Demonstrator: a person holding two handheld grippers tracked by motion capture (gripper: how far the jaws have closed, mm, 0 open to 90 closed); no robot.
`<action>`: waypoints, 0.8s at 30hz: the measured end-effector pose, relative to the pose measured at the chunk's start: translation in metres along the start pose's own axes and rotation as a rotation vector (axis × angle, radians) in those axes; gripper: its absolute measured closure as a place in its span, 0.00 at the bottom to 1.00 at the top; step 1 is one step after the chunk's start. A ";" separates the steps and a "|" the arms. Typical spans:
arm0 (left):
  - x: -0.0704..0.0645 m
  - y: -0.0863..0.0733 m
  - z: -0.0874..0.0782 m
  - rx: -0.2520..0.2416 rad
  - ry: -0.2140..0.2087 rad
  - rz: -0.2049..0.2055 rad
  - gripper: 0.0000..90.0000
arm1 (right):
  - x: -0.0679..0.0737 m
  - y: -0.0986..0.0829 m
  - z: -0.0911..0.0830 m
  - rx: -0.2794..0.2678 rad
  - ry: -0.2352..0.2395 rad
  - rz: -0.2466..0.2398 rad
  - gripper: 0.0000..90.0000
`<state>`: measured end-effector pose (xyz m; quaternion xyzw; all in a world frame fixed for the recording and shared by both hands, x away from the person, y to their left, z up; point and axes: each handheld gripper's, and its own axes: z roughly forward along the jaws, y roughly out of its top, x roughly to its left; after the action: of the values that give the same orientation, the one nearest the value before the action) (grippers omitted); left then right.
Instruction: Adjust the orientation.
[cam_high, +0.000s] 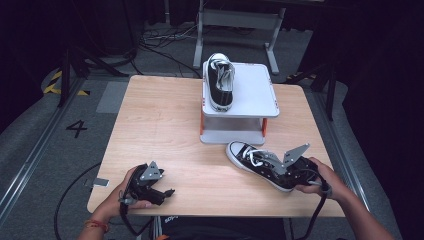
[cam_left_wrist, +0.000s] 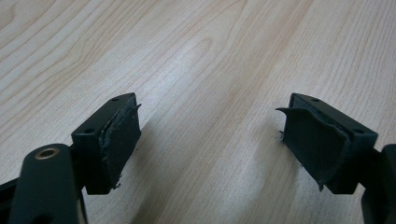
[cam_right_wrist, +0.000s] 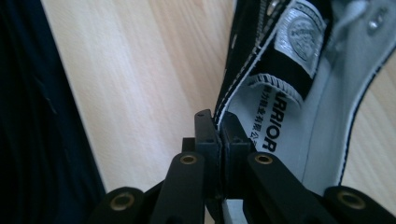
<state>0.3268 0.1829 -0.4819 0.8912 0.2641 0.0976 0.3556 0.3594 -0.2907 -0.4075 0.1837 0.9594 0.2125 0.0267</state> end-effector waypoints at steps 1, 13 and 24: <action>0.000 0.000 0.000 0.000 -0.001 0.001 0.21 | 0.003 0.001 0.001 -0.001 0.006 0.002 0.98; 0.000 0.000 0.000 0.000 -0.003 0.002 0.21 | 0.048 0.035 0.018 0.012 0.035 0.036 0.86; 0.000 0.000 0.001 -0.002 -0.009 0.007 0.21 | 0.046 0.036 0.020 -0.021 0.127 0.017 0.58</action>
<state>0.3268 0.1825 -0.4823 0.8922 0.2592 0.0950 0.3575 0.3317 -0.2356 -0.4094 0.1775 0.9553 0.2340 -0.0341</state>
